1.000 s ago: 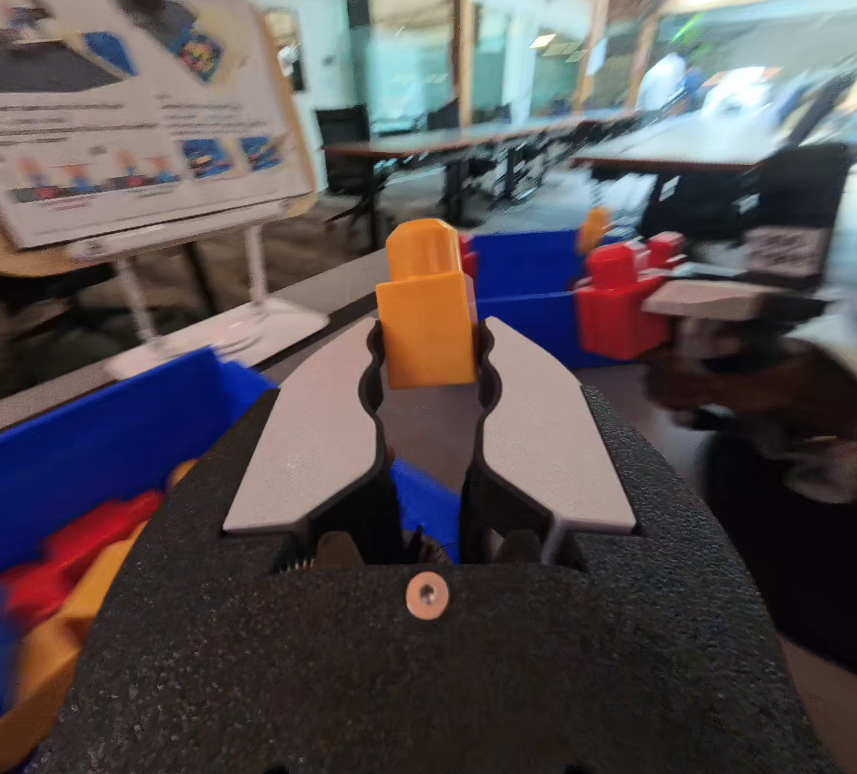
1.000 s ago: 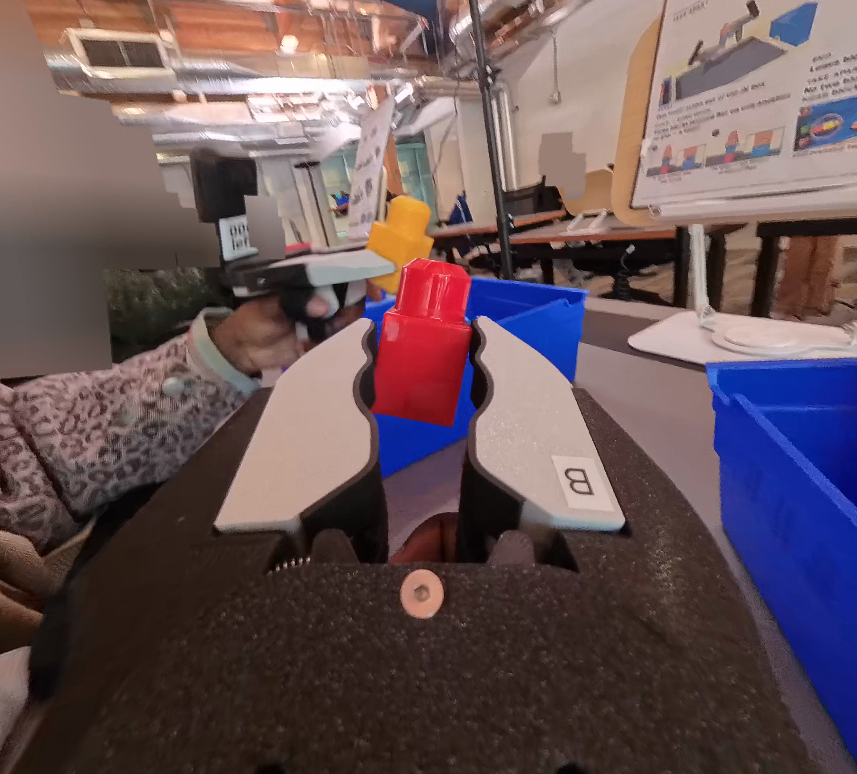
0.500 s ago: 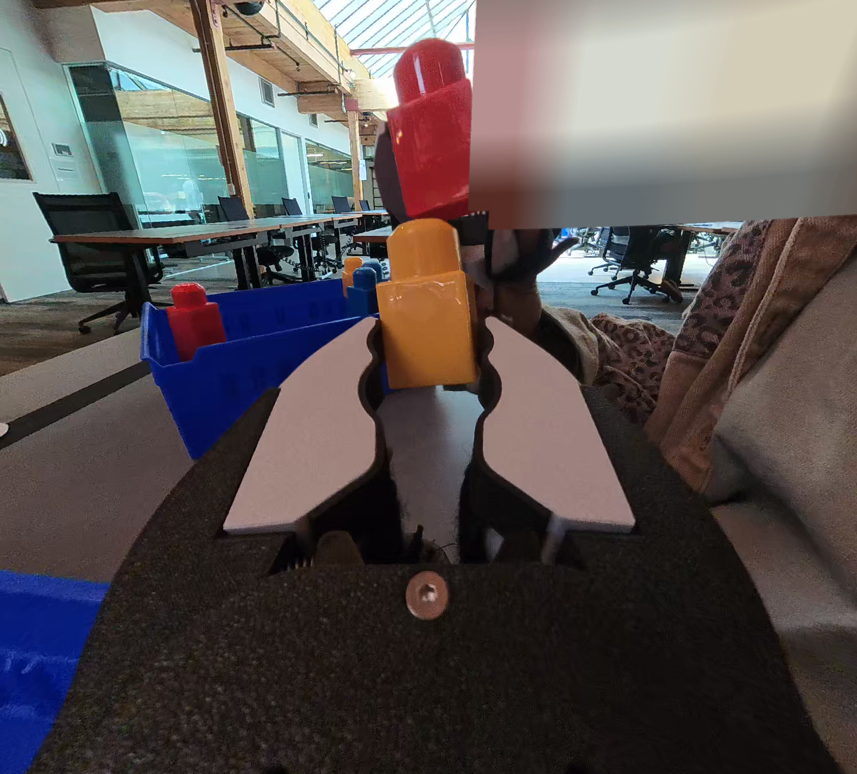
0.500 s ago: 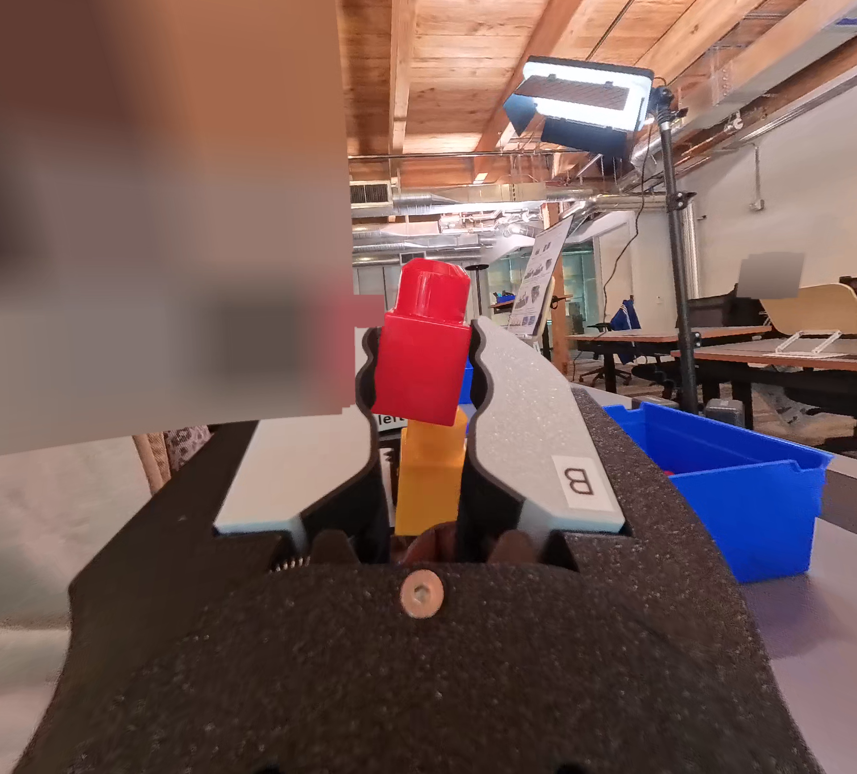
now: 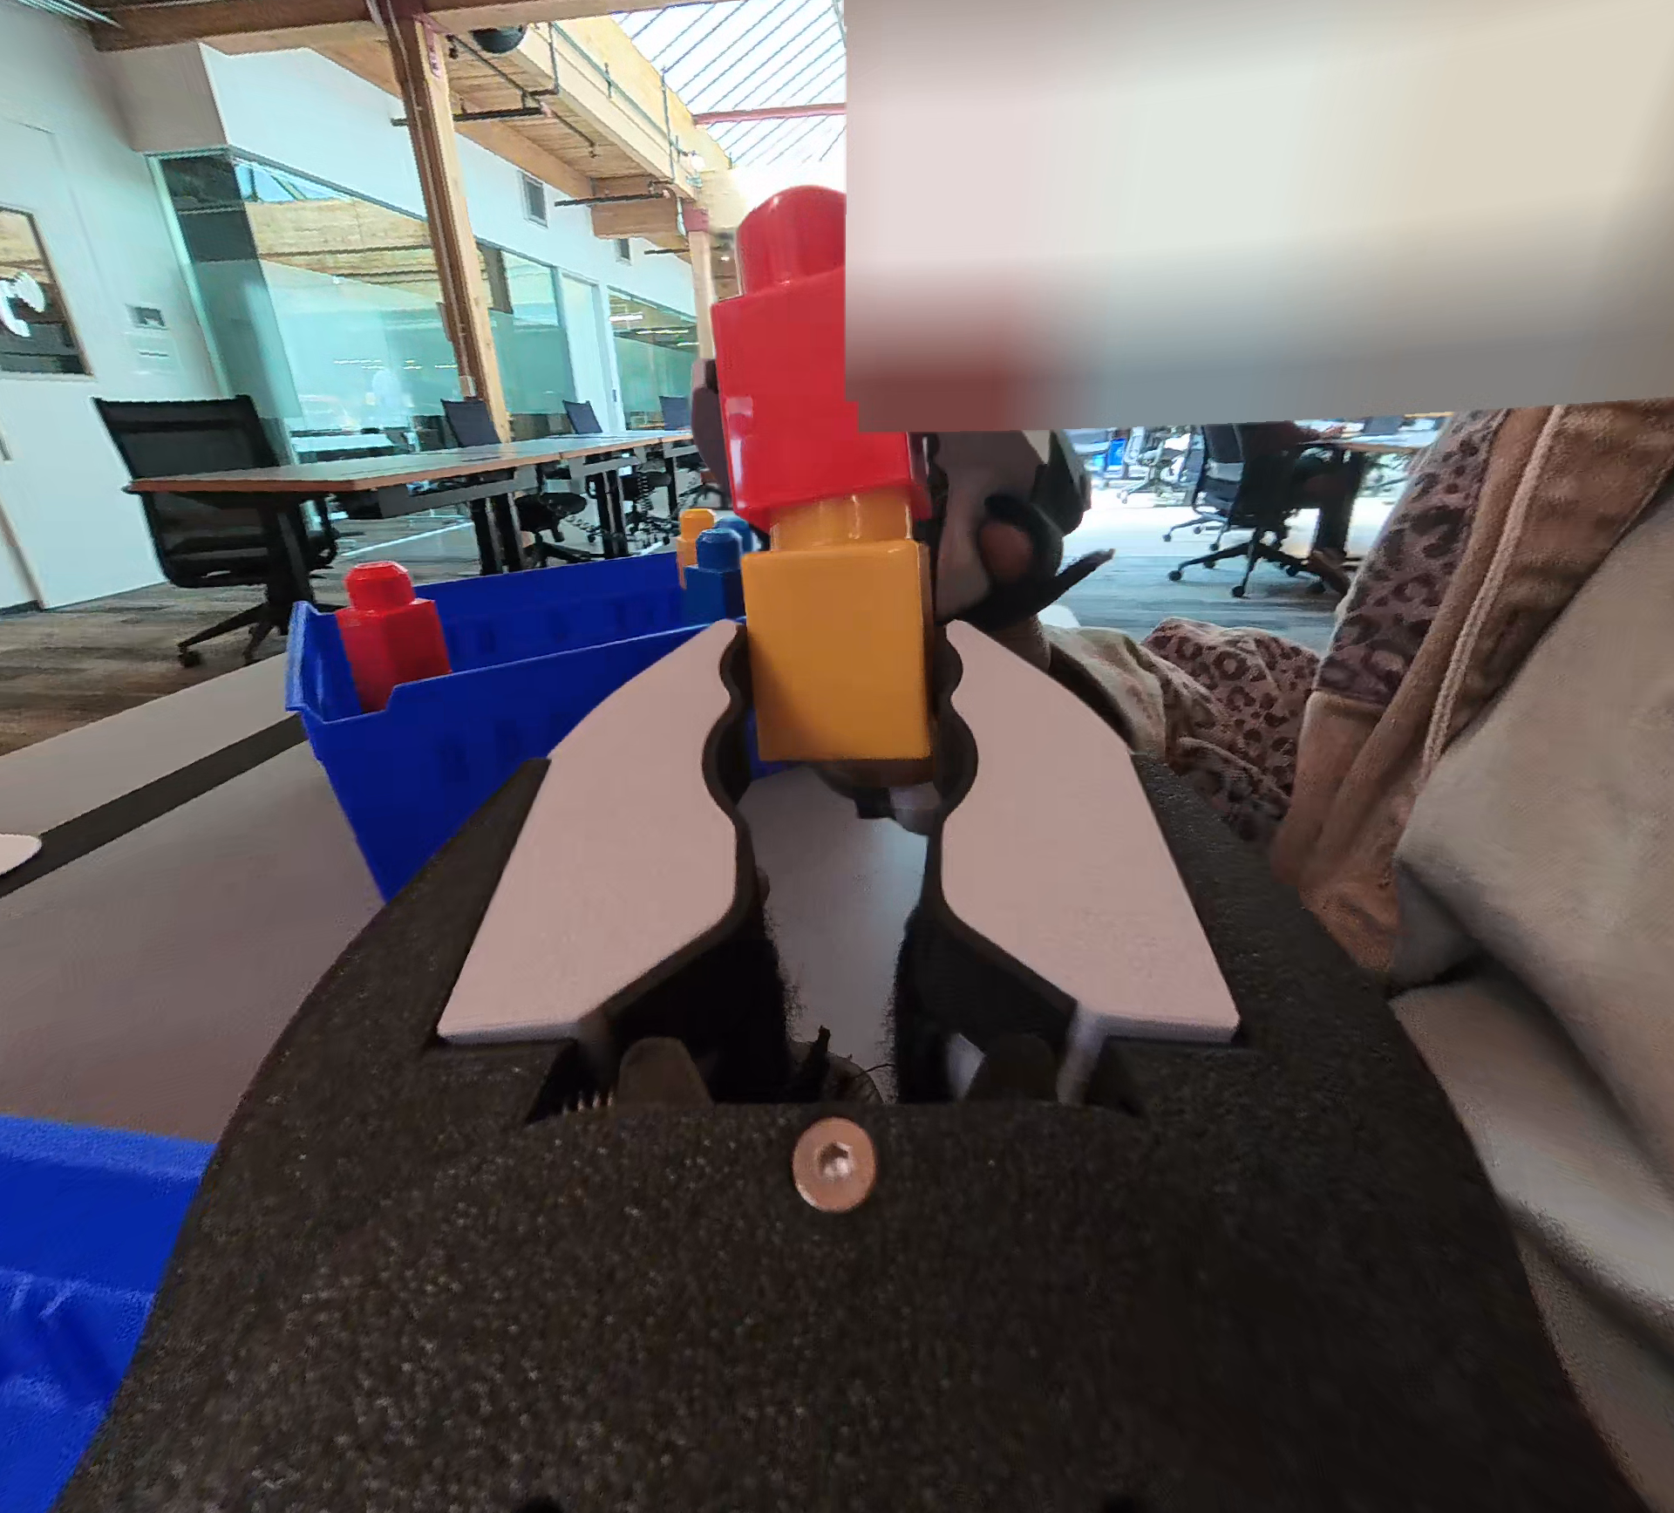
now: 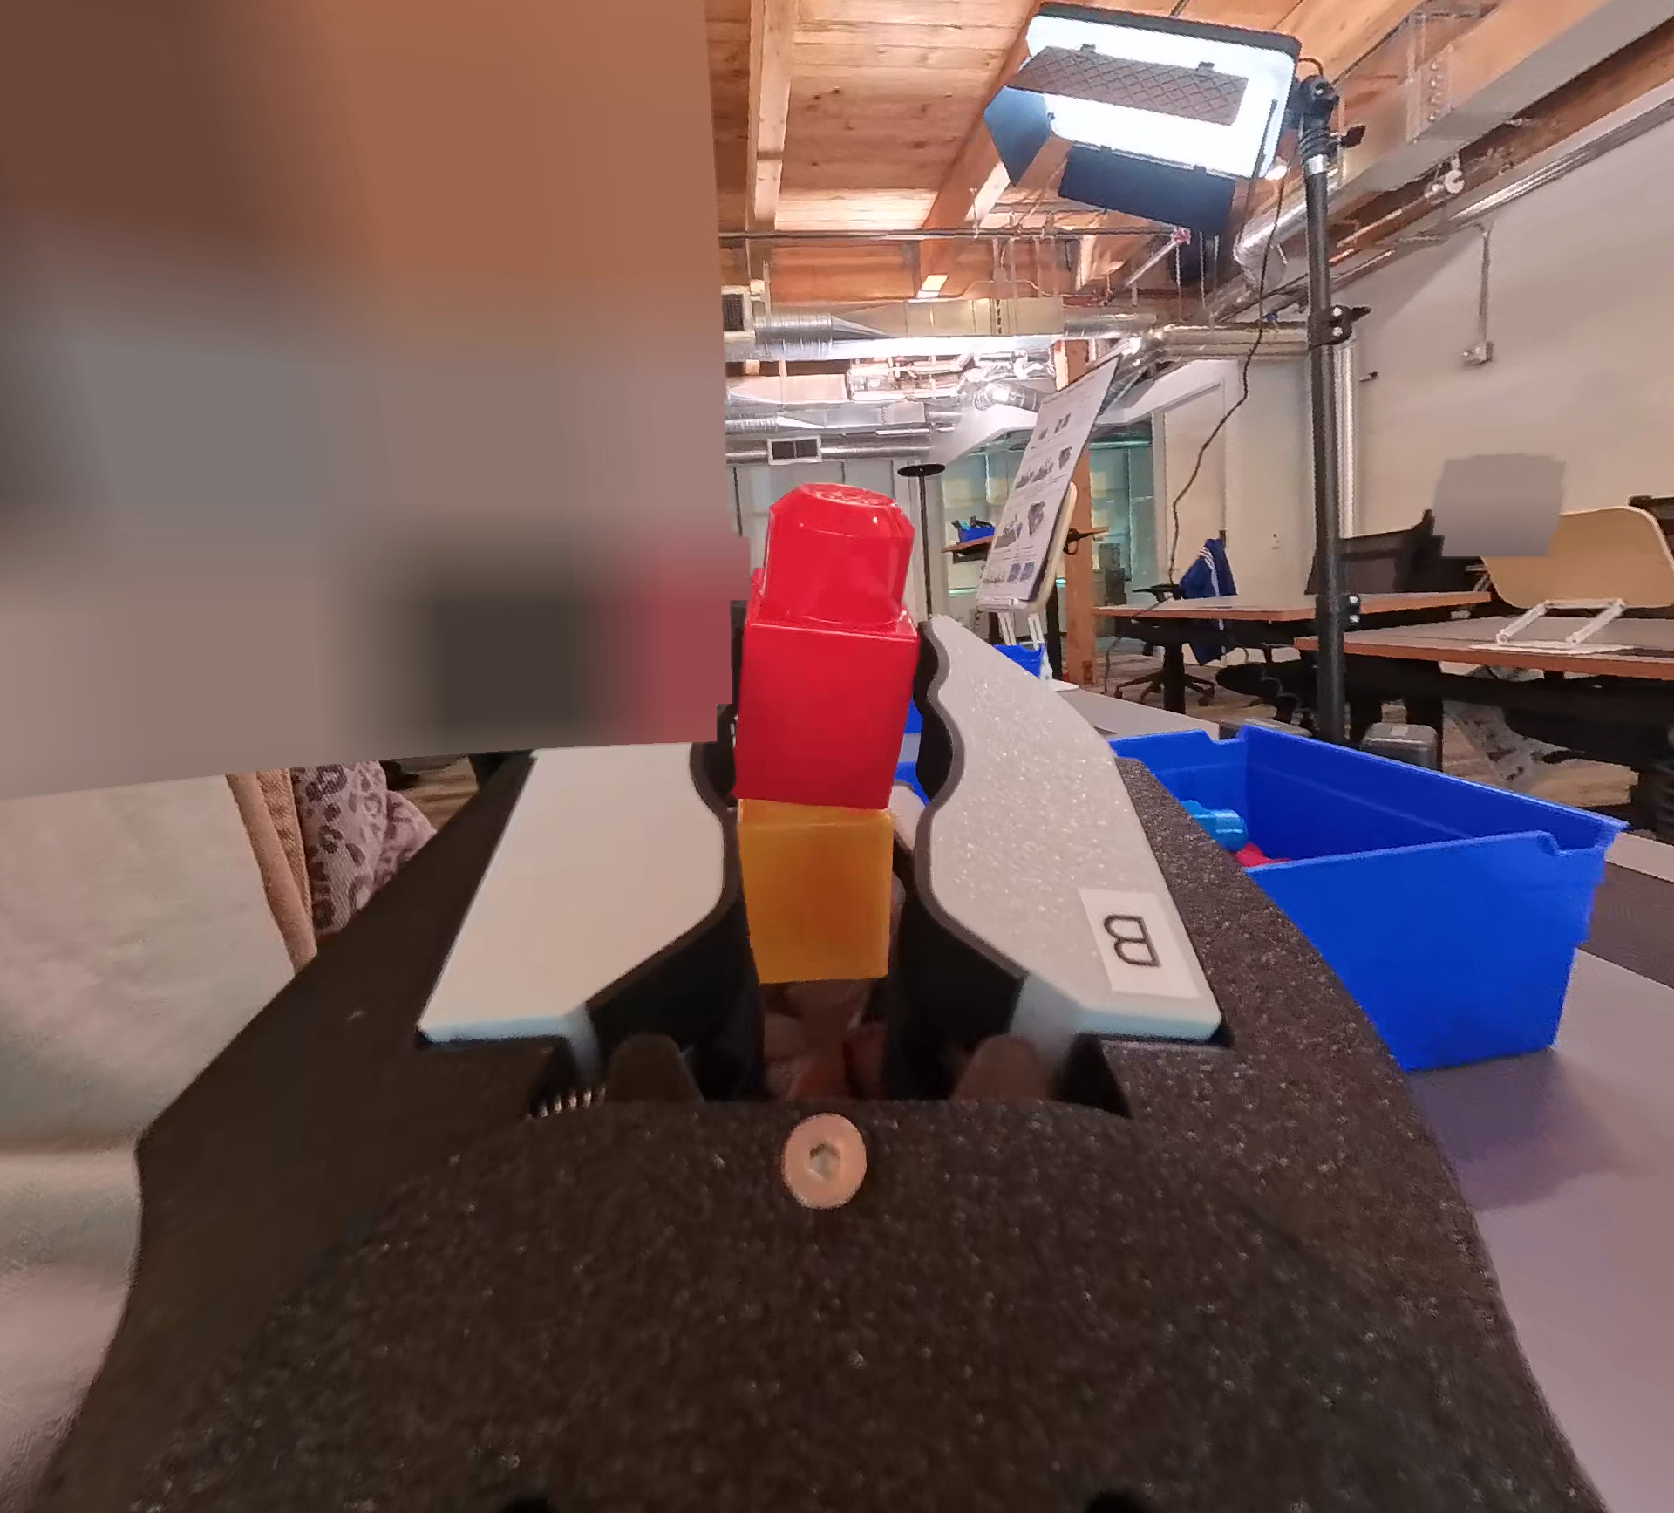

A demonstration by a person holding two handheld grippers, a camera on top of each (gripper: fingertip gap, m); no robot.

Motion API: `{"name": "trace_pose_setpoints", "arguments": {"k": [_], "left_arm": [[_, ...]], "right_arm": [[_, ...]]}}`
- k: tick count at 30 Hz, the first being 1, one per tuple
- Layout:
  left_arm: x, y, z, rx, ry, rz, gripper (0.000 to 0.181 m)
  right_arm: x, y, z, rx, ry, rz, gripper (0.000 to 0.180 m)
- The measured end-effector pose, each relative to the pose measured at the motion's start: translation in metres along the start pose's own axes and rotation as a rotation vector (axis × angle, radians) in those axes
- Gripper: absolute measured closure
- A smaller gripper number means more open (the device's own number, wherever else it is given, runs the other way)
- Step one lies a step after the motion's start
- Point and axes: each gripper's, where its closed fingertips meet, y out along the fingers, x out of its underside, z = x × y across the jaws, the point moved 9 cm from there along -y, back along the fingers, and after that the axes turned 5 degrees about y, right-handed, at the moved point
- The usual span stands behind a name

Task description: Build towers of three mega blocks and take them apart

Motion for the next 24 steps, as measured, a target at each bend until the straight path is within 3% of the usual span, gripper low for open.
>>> {"name": "trace_pose_setpoints", "arguments": {"k": [1,15,24], "left_arm": [[0.000,-0.001,0.000,-0.010,0.016,-0.013,0.144],[0.011,-0.002,-0.001,-0.007,0.077,-0.233,0.145],[-0.002,-0.010,-0.004,0.044,-0.010,-0.106,0.145]], "right_arm": [[0.000,0.000,0.000,0.006,-0.011,-0.016,0.143],[0.006,-0.015,0.004,0.007,-0.135,-0.339,0.144],[0.013,-0.025,0.008,-0.056,-0.067,-0.355,0.143]]}}
